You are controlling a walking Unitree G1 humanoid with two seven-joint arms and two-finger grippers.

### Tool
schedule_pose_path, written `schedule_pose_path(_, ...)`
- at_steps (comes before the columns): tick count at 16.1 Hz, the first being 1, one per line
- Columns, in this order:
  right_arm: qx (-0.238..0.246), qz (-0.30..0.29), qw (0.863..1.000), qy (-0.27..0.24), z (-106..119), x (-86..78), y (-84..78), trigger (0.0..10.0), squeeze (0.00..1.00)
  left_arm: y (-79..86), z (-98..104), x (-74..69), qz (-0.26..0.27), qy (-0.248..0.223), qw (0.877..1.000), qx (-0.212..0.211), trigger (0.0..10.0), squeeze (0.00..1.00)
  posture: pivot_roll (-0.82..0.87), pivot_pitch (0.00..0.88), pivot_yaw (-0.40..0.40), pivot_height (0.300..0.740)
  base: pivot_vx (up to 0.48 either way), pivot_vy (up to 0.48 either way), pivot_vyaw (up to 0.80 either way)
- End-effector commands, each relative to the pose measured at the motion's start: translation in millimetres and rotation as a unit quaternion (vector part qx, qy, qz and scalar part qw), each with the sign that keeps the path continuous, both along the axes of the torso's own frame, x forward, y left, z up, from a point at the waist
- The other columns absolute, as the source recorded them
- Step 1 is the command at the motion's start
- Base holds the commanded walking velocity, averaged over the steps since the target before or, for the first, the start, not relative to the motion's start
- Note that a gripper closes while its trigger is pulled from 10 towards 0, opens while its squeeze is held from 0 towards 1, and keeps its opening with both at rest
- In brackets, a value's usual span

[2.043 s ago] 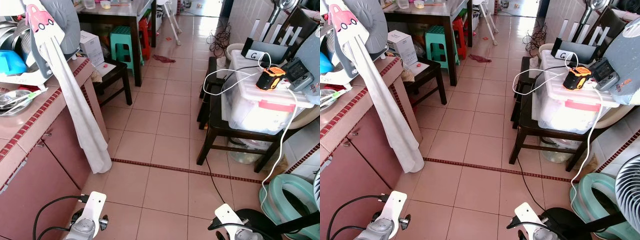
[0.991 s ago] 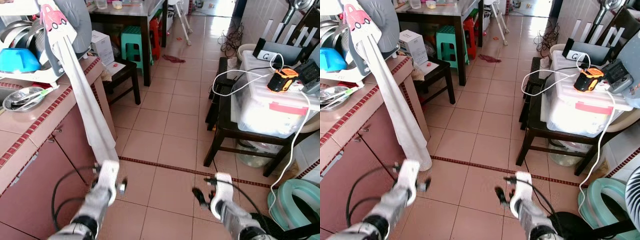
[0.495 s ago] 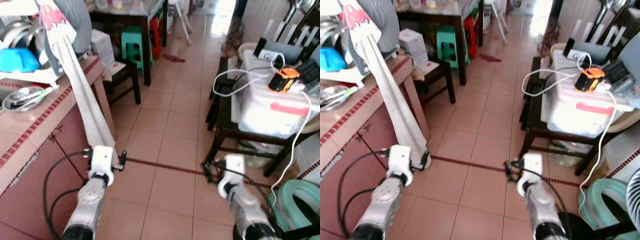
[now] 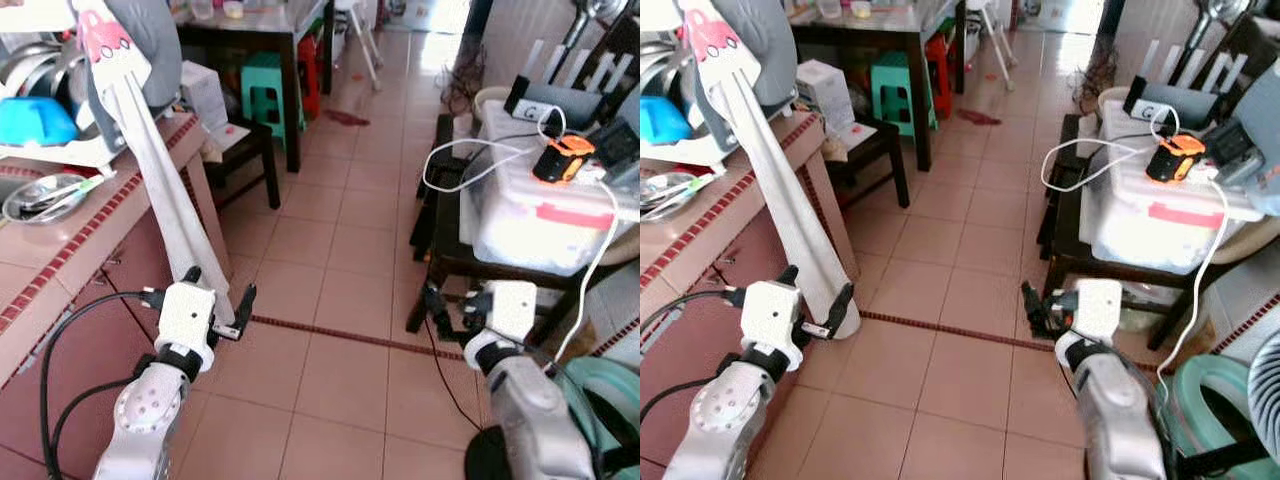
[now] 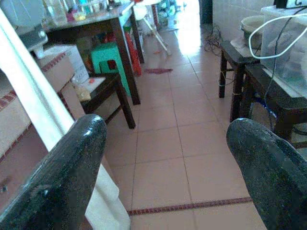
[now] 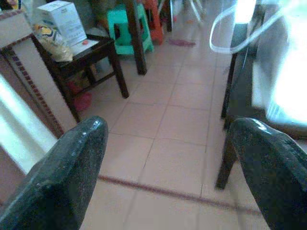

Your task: Kitchen organization

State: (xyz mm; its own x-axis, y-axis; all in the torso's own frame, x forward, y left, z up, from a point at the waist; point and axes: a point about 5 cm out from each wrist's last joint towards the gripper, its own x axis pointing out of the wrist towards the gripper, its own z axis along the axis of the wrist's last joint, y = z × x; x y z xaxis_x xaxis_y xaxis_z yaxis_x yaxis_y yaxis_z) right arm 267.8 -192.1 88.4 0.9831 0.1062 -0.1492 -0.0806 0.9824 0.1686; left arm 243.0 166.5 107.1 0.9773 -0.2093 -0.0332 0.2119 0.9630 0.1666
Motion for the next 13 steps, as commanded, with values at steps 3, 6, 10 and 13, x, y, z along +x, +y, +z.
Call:
schedule_pose_path(3, -0.004, -0.014, 1.0, -0.018, 13, -6.6, -3.8, 10.0, 0.0, 2.1, 10, -14.3, 0.036, 0.004, 0.999, -0.02, 10.0, 0.0, -0.02, 0.007, 0.025, 0.74, 0.0, 0.0, 0.0)
schedule_pose_path(6, -0.027, 0.009, 0.999, -0.018, 27, -3.5, 5.8, 10.0, 0.0, 2.5, 18, -11.1, 0.086, -0.017, 0.995, -0.039, 10.0, 0.0, -0.01, 0.0, 0.014, 0.74, 0.0, 0.0, 0.0)
schedule_pose_path(10, -0.045, 0.023, 0.998, -0.035, 40, 2.3, 8.3, 10.0, 0.0, 4.4, 31, -0.3, 0.105, -0.038, 0.993, -0.038, 10.0, 0.0, -0.02, 0.0, 0.002, 0.74, 0.0, 0.0, 0.0)
schedule_pose_path(13, -0.058, 0.032, 0.997, -0.037, 42, 1.8, 11.4, 10.0, 0.0, -1.3, 35, 9.7, 0.096, -0.037, 0.994, -0.035, 10.0, 0.0, -0.03, 0.0, 0.009, 0.74, 0.0, 0.0, 0.53)
